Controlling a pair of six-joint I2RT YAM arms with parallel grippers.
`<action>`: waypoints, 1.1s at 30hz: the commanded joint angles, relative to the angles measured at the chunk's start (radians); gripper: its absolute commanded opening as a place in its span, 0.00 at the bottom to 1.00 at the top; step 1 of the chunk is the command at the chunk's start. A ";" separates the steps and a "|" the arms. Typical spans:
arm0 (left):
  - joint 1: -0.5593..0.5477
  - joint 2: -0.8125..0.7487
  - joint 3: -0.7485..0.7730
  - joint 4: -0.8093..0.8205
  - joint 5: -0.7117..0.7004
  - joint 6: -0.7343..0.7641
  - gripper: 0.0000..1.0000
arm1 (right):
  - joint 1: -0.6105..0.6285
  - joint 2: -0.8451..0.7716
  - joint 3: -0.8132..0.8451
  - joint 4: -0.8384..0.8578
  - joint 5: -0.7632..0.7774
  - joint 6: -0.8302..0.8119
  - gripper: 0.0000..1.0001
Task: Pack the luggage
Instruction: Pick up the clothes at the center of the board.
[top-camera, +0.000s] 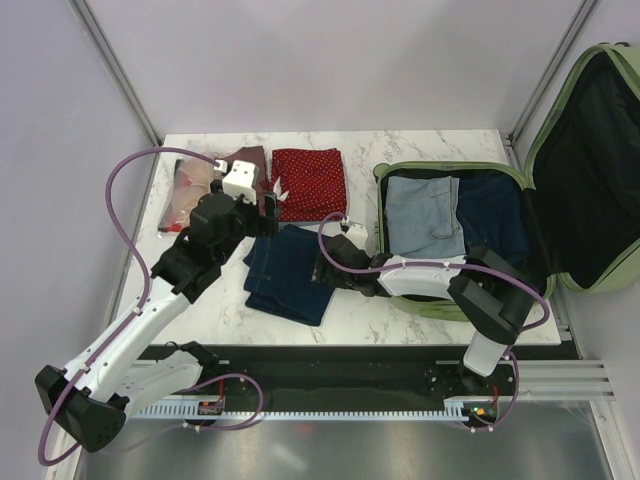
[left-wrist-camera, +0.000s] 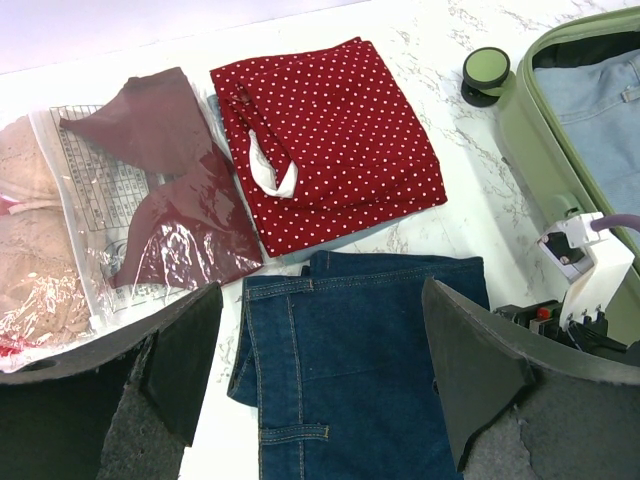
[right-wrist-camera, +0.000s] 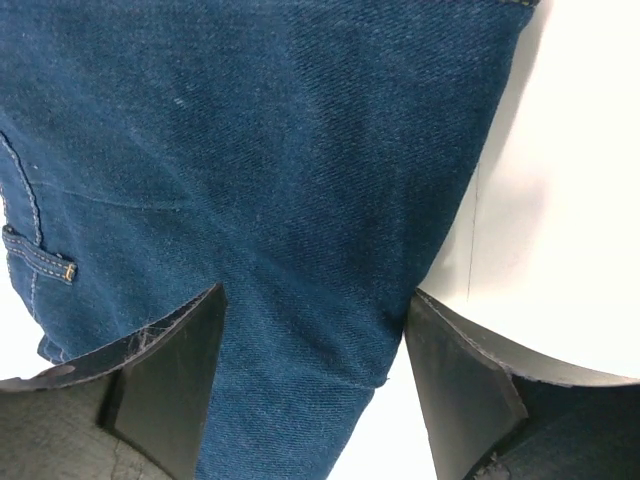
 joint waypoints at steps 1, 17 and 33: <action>-0.001 -0.001 -0.004 0.023 0.011 0.000 0.87 | 0.002 0.037 -0.028 0.024 0.019 0.032 0.77; -0.001 0.002 -0.009 0.024 0.009 0.001 0.87 | 0.004 0.072 0.136 -0.138 0.215 -0.167 0.00; -0.002 -0.002 -0.009 0.026 0.011 0.000 0.87 | 0.001 -0.040 0.423 -0.557 0.381 -0.529 0.00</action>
